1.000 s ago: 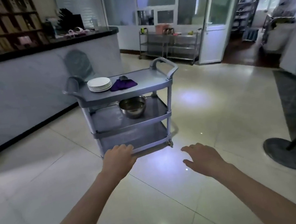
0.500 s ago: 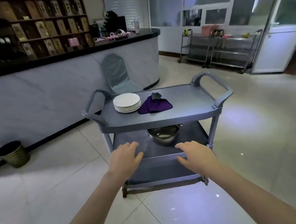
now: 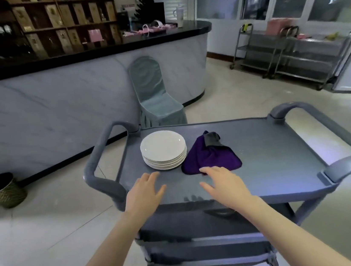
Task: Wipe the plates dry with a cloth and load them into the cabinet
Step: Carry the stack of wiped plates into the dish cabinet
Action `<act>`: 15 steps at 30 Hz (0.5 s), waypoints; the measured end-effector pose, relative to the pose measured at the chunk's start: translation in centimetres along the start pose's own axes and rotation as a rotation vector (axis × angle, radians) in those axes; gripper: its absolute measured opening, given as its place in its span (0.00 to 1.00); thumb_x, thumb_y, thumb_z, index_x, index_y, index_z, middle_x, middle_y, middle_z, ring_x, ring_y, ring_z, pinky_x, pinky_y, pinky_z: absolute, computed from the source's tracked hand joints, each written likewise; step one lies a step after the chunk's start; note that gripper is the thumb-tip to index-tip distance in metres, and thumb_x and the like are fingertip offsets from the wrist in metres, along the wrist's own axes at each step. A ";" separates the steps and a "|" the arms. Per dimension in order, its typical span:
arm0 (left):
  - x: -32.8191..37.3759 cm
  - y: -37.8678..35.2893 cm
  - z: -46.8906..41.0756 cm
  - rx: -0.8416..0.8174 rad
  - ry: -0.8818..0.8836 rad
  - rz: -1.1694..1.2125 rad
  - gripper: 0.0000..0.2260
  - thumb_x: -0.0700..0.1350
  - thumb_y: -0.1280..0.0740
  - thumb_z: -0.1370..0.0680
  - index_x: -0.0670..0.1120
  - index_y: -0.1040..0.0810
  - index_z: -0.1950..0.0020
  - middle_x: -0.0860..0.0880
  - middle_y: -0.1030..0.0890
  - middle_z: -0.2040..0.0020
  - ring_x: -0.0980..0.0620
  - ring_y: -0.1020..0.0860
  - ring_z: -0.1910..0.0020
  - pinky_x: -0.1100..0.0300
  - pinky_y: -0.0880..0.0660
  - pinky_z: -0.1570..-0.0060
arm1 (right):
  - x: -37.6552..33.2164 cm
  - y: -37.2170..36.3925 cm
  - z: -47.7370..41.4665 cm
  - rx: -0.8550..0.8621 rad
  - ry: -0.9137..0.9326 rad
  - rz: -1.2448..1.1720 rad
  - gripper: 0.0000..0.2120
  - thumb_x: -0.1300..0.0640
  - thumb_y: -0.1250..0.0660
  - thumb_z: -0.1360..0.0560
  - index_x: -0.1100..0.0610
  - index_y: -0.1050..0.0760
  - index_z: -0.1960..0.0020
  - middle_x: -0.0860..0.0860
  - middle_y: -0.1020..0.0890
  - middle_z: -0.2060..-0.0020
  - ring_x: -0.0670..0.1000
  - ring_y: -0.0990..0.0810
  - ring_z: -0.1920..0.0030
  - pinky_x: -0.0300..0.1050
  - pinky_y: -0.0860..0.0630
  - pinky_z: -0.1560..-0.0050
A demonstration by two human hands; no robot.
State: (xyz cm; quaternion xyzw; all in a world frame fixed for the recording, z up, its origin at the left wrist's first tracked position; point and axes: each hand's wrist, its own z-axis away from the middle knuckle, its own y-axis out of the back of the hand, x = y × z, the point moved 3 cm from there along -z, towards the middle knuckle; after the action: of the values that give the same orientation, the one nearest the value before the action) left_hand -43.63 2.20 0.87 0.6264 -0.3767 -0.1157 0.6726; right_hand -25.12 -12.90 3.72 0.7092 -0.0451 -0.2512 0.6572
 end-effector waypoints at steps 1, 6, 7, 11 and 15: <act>-0.6 -0.3 -1.7 -0.011 0.007 0.013 0.23 0.58 0.41 0.18 0.53 0.36 0.25 0.50 0.29 0.31 0.48 0.30 0.32 0.50 0.26 0.41 | 0.0 -0.3 -2.0 0.001 0.009 -0.029 0.24 0.45 0.40 0.18 0.48 0.36 0.24 0.49 0.27 0.31 0.53 0.30 0.32 0.49 0.28 0.38; -3.9 -2.8 -9.8 -0.110 0.094 0.132 0.28 0.60 0.38 0.20 0.54 0.41 0.22 0.46 0.41 0.22 0.43 0.44 0.23 0.47 0.38 0.28 | 0.9 -3.3 -12.1 -0.115 0.000 -0.149 0.29 0.43 0.40 0.18 0.48 0.42 0.21 0.51 0.37 0.23 0.56 0.36 0.26 0.52 0.33 0.30; -4.7 -3.5 -11.3 -0.134 0.125 0.158 0.29 0.61 0.38 0.20 0.56 0.42 0.21 0.45 0.45 0.20 0.42 0.49 0.22 0.45 0.42 0.27 | 1.3 -4.1 -14.0 -0.141 -0.005 -0.171 0.30 0.43 0.40 0.19 0.48 0.44 0.20 0.52 0.39 0.23 0.57 0.37 0.26 0.53 0.34 0.29; -7.6 -5.9 -16.7 -0.185 0.246 0.277 0.32 0.61 0.36 0.22 0.61 0.46 0.21 0.42 0.53 0.19 0.39 0.54 0.21 0.43 0.48 0.25 | 2.5 -7.2 -21.2 -0.192 -0.023 -0.280 0.31 0.43 0.39 0.19 0.46 0.46 0.20 0.55 0.42 0.22 0.58 0.41 0.23 0.51 0.42 0.26; -10.0 -7.7 -21.3 -0.258 0.376 0.469 0.33 0.57 0.33 0.21 0.60 0.45 0.21 0.42 0.48 0.20 0.43 0.38 0.25 0.49 0.43 0.26 | 4.3 -10.4 -27.8 -0.228 -0.078 -0.374 0.30 0.42 0.40 0.19 0.41 0.47 0.20 0.56 0.43 0.21 0.58 0.44 0.22 0.51 0.42 0.25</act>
State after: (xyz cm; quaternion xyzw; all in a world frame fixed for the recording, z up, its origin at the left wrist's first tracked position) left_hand -34.15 23.13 -8.44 0.4425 -0.3620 0.1132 0.8126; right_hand -12.59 12.05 -7.22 0.6161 0.0905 -0.3994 0.6728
